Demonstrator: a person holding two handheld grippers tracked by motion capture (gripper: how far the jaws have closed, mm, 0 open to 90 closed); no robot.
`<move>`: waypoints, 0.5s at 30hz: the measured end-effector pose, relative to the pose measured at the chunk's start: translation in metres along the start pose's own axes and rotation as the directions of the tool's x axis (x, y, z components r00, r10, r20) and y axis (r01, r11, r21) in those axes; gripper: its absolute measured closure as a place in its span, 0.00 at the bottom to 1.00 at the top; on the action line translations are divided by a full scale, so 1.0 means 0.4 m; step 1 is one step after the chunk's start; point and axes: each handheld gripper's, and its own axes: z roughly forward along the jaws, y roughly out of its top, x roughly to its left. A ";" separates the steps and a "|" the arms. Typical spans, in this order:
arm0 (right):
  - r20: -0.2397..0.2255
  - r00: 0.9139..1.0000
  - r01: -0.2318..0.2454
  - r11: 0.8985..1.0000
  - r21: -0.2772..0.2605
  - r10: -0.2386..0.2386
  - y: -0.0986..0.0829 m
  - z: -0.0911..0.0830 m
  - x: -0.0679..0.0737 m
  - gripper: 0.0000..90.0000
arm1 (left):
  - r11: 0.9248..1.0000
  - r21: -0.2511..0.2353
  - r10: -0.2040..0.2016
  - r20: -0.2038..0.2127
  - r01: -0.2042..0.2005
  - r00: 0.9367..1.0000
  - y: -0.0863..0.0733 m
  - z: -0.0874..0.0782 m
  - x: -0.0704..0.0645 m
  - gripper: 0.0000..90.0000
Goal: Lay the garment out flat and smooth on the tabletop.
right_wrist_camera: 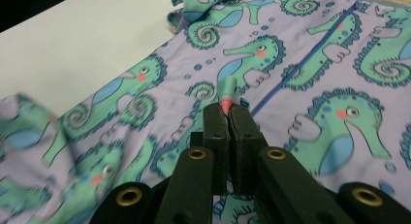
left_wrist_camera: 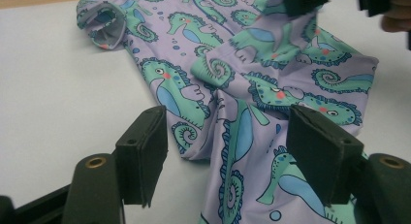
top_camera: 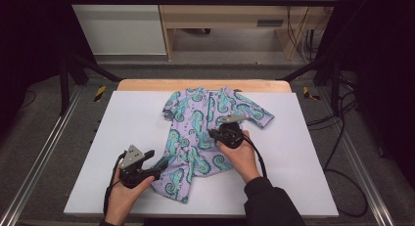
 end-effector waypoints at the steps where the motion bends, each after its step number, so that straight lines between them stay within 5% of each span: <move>1: -0.001 1.000 0.000 1.000 -0.002 0.000 -0.009 -0.013 0.002 0.97 | 1.000 0.001 0.000 -0.001 0.000 1.000 -0.001 0.001 -0.001 0.35; 15: -0.020 1.000 -0.014 0.999 -0.032 0.014 -0.094 -0.118 -0.002 0.97 | 1.000 -0.010 -0.026 0.000 0.026 1.000 0.003 -0.007 0.005 0.23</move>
